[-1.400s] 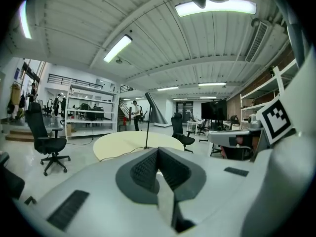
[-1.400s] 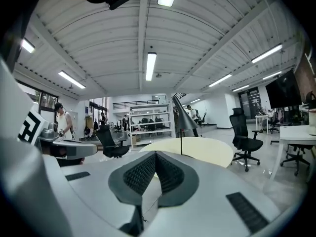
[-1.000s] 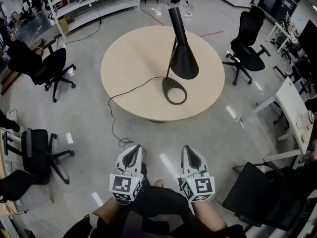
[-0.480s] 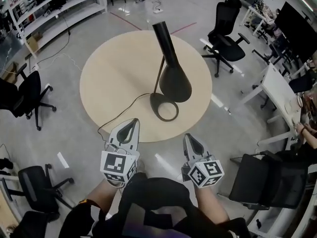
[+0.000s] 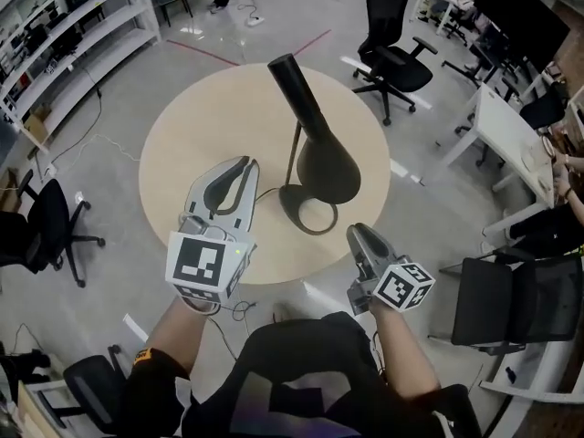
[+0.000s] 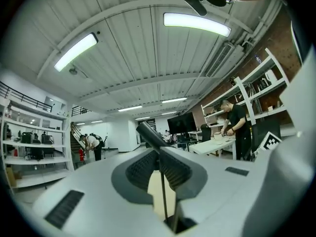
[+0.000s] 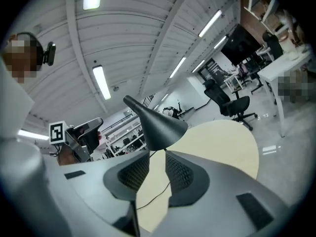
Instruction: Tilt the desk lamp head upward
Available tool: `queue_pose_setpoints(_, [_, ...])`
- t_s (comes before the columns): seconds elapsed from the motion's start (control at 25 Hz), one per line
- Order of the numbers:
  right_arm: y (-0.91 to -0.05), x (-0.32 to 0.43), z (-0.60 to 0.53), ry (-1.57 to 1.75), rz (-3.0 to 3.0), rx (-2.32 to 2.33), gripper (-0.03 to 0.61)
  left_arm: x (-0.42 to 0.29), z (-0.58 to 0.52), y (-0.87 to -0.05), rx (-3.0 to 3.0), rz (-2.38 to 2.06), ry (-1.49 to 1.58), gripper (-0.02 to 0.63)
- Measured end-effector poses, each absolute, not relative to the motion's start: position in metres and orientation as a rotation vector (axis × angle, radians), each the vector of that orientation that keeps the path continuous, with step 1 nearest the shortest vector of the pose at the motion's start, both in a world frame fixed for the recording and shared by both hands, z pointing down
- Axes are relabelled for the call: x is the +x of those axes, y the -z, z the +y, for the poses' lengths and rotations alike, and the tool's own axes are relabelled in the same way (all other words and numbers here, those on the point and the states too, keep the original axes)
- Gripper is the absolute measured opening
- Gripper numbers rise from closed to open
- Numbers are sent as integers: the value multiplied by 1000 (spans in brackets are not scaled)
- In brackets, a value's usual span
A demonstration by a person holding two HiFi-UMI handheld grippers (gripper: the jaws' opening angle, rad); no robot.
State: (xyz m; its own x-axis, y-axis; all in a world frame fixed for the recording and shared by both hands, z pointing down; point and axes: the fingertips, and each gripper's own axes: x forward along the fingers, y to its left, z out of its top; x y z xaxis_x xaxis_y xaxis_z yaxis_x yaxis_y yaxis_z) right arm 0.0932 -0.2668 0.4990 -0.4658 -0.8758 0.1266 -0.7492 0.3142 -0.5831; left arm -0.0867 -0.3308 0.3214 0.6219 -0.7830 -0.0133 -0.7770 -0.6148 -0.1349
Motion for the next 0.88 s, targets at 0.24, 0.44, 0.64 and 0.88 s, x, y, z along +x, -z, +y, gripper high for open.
queue_pose_setpoints(0.24, [-503, 116, -300, 983, 2218, -1338, 115, -60, -382, -282, -2679, 1267, 123, 126])
queue_pose_setpoints(0.44, [-527, 149, -323, 1159, 2011, -1180, 115, -25, -423, -241, -2618, 1261, 143, 144])
queue_pose_setpoints(0.64, [-522, 148, -338, 1154, 2003, -1005, 115, 4, -446, -209, -2573, 1225, 171, 167])
queue_pose_setpoints(0.88, [-519, 153, -351, 1176, 1995, -877, 115, 32, -483, -227, -2599, 1238, 309, 172])
